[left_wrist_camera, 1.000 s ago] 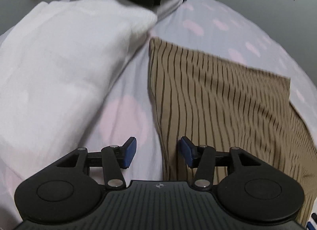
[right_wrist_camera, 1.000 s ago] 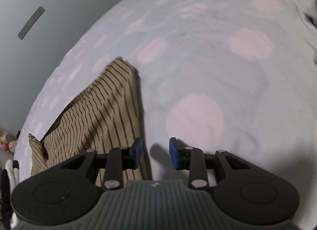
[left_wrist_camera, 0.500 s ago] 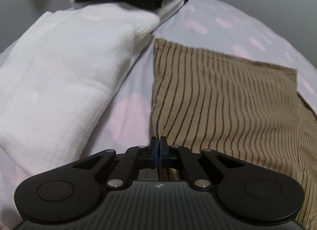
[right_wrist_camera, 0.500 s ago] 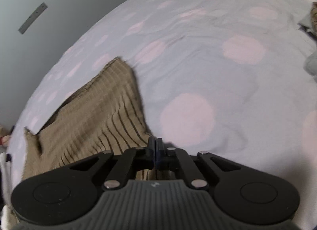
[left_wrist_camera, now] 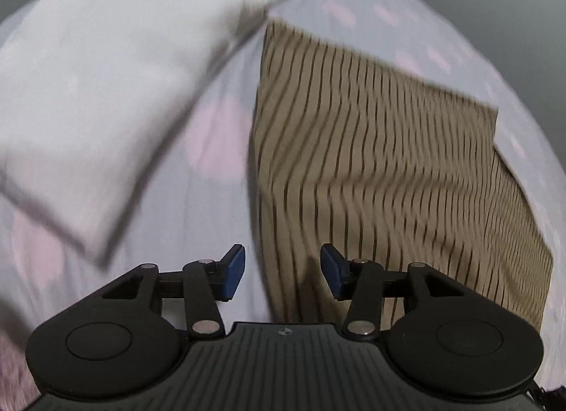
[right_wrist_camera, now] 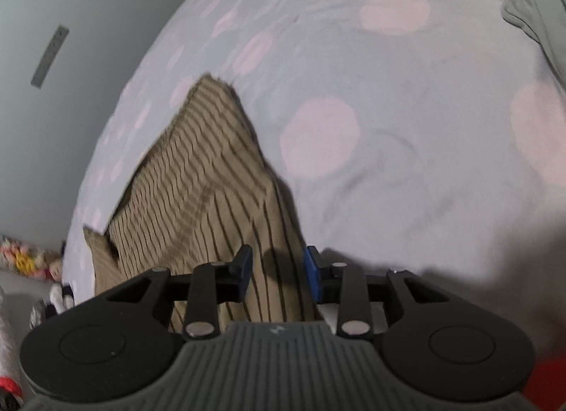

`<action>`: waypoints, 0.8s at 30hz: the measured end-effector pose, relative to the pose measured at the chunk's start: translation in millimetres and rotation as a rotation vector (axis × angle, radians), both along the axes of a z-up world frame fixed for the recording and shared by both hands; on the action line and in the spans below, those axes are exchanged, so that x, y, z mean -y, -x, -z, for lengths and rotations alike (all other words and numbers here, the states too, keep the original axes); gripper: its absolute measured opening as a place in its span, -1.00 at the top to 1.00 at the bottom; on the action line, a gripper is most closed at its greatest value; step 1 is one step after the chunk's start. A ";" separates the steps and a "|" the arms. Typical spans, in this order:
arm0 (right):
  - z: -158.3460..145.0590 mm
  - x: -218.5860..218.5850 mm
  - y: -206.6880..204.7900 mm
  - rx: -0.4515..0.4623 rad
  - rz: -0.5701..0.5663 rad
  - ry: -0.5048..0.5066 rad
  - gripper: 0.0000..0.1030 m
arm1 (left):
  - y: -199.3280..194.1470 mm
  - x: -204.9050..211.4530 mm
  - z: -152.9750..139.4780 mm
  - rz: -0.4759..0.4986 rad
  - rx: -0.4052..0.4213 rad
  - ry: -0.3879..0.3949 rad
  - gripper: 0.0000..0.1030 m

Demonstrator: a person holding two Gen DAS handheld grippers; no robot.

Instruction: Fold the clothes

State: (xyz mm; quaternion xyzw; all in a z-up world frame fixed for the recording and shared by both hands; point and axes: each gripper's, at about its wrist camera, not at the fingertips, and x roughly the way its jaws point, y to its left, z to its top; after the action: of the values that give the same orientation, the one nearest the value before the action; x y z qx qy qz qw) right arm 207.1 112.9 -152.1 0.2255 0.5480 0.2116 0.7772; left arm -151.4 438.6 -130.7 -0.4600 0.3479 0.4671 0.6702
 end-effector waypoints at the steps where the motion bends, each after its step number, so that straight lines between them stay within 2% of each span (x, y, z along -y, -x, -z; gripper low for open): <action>1: -1.9 -2.3 4.2 0.001 -0.015 0.029 0.29 | 0.0 2.9 3.2 0.009 0.002 0.034 -0.07; 3: -3.6 -3.8 15.0 -0.010 -0.049 0.079 0.30 | -1.5 8.6 6.7 0.038 0.014 0.069 -0.07; 4: -3.5 -4.5 18.6 -0.021 -0.069 0.097 0.30 | -4.5 10.8 6.6 0.055 0.001 0.061 -0.04; 5: -3.2 -6.7 20.9 -0.027 -0.091 0.113 0.31 | -8.2 12.7 6.2 0.073 -0.020 0.046 0.19; 6: -3.3 -10.6 21.8 -0.027 -0.115 0.129 0.50 | -11.2 14.0 6.2 0.090 -0.037 0.037 0.63; 8: -5.3 -15.5 24.5 -0.010 -0.142 0.164 0.88 | -14.8 17.5 5.7 0.113 -0.063 0.026 0.87; 9: -6.5 -17.5 26.0 0.000 -0.152 0.182 0.92 | -14.6 20.9 4.3 0.116 -0.078 0.018 0.94; 13: -11.3 -14.6 28.9 0.025 -0.119 0.248 0.95 | -12.9 23.7 5.3 0.112 -0.145 0.020 0.94; 17: -7.5 -14.4 25.9 0.013 -0.143 0.255 0.90 | -14.7 23.1 4.4 0.117 -0.142 0.017 0.90; 18: -7.6 -12.2 25.6 0.010 -0.144 0.240 0.78 | -12.7 23.2 1.9 0.113 -0.119 0.016 0.88; 19: -9.1 -8.1 25.8 0.006 -0.138 0.212 0.76 | -10.9 23.4 -0.8 0.110 -0.098 0.009 0.83; 20: -10.6 -4.1 26.0 0.001 -0.132 0.185 0.64 | -9.3 23.9 -3.6 0.106 -0.078 -0.002 0.64; 21: -12.0 -1.0 26.6 -0.002 -0.133 0.163 0.38 | -7.7 24.3 -6.4 0.103 -0.059 -0.013 0.46; 22: -13.4 0.9 27.5 -0.004 -0.140 0.146 0.29 | -6.1 24.7 -9.3 0.099 -0.040 -0.024 0.42; 24: -16.3 3.6 30.3 -0.005 -0.161 0.124 0.26 | -2.9 25.5 -14.9 0.092 -0.001 -0.046 0.38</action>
State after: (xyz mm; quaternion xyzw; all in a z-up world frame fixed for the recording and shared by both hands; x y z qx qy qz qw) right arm 176.8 109.3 -135.7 0.1328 0.5783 0.2385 0.7688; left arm -148.6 413.1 -115.8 -0.4279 0.3583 0.4437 0.7011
